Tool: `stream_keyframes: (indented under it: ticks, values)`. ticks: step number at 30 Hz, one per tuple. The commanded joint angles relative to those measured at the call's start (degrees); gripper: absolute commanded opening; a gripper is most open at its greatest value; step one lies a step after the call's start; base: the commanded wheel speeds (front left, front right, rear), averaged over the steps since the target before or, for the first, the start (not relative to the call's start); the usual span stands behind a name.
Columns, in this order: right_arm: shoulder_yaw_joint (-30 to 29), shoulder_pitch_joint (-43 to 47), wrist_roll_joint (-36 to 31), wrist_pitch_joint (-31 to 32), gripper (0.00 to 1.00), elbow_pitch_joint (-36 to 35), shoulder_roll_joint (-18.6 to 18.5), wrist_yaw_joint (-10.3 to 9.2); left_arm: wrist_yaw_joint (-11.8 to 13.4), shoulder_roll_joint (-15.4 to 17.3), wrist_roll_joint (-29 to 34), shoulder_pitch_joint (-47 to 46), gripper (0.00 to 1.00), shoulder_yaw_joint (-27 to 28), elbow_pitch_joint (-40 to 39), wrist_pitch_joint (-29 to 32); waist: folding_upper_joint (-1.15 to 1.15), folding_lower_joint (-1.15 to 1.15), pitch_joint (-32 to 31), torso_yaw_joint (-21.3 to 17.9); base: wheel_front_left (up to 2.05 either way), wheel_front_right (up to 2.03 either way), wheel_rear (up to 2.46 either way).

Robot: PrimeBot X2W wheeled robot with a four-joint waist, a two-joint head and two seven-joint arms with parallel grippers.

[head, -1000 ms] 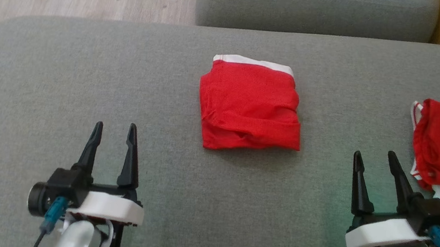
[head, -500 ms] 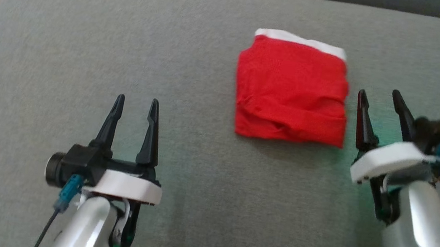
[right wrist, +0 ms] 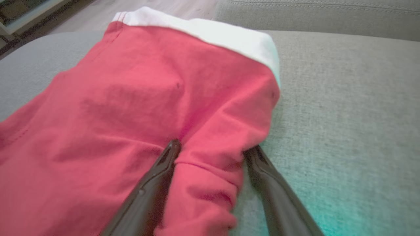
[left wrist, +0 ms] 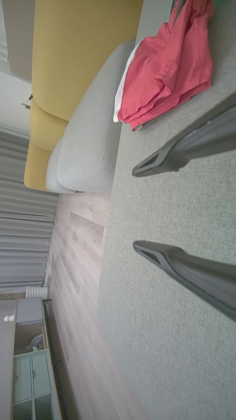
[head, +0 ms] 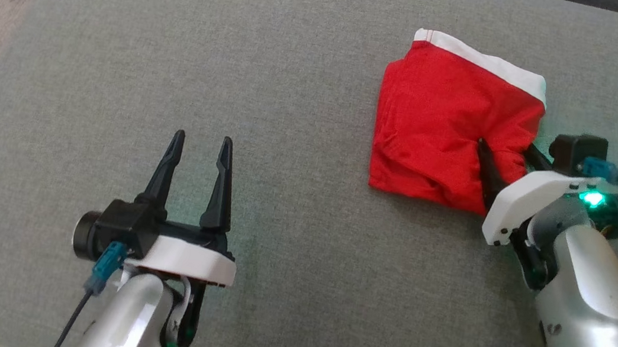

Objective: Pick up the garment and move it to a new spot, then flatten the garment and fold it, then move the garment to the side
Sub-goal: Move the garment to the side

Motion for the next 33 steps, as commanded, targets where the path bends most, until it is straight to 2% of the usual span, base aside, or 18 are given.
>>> stream_keyframes:
  ticks: [1,2,3,4,5,6,13,21,28,29,33]
  values:
    - [2.6,-0.1,0.6,1.9,1.0,1.3,-0.1,-0.04,0.3,0.3,-0.5,-2.2,1.0,1.5,-1.7,-0.3,0.0,0.0,-0.2,0.1,0.0,0.0,0.0]
    - [3.2,-0.4,1.0,2.3,1.0,1.9,-0.2,-0.04,0.3,0.3,-0.4,-2.1,1.0,1.5,-1.7,-0.3,0.0,0.0,-0.3,0.1,0.0,0.0,0.0]
    - [3.7,-0.6,1.6,2.5,0.79,2.4,-0.3,-0.04,0.4,0.3,-0.4,-2.1,1.0,1.5,-1.6,-0.3,0.0,0.0,-0.4,0.1,0.0,0.0,0.0]
    - [4.3,-0.8,2.1,2.5,0.45,2.8,-0.4,-0.04,0.4,0.3,-0.4,-2.0,1.0,1.5,-1.6,-0.3,0.0,0.0,-0.6,0.0,0.0,0.0,0.0]
    - [4.9,-1.0,2.6,2.4,0.03,3.1,-0.5,-0.04,0.4,0.3,-0.4,-2.0,1.0,1.5,-1.5,-0.3,0.0,0.0,-0.8,-0.1,0.0,0.0,0.0]
    - [5.6,-1.1,3.0,2.1,0.0,3.2,-0.6,-0.04,0.4,0.3,-0.4,-1.9,1.0,1.6,-1.4,-0.3,0.0,0.0,-1.0,-0.3,0.0,0.0,0.0]
    - [9.8,-2.0,3.3,-2.9,0.0,3.6,-2.2,-0.04,0.0,0.3,0.2,-1.6,1.0,1.8,-0.7,-0.3,0.0,0.0,-3.2,-2.1,0.0,0.0,0.0]
    - [16.3,-0.8,1.1,-7.1,0.0,2.4,-6.7,-0.04,-0.8,0.3,1.1,-0.5,1.0,1.9,-0.3,-0.3,0.0,0.0,-7.2,-5.4,0.0,0.0,0.0]
    - [24.2,0.6,3.2,-4.2,0.0,-3.2,-15.8,-0.04,-1.3,0.3,1.3,-0.4,1.0,-0.3,-0.8,-0.3,0.0,0.0,-9.0,-10.4,0.0,0.0,0.0]
    - [24.2,0.6,3.2,-4.2,0.0,-3.2,-15.8,-0.04,-1.3,0.3,1.3,-0.4,1.0,-0.3,-0.8,-0.3,0.0,0.0,-9.0,-10.4,0.0,0.0,0.0]
    - [28.5,-0.1,5.2,-1.3,0.0,-9.2,-23.8,-0.04,-1.2,0.3,1.1,-1.6,1.0,-2.5,-1.4,-0.3,0.0,0.0,-7.8,-13.4,0.0,0.0,0.0]
